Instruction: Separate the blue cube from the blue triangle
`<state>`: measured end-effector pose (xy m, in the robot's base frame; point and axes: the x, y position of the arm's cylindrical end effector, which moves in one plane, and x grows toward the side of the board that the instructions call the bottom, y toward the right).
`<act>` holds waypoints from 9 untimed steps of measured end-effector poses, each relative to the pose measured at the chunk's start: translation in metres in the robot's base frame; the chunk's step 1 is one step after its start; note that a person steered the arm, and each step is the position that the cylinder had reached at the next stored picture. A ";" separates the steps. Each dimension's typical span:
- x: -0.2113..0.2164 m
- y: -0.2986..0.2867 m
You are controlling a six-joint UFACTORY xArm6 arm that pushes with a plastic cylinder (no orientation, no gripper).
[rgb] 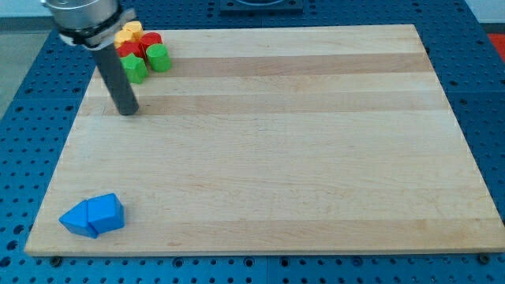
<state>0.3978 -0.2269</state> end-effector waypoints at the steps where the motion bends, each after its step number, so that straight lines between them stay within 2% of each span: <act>1: 0.008 -0.029; 2: 0.009 -0.046; 3: 0.033 -0.066; 5: 0.130 -0.059; 7: 0.177 -0.060; 9: 0.205 -0.028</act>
<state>0.6031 -0.2547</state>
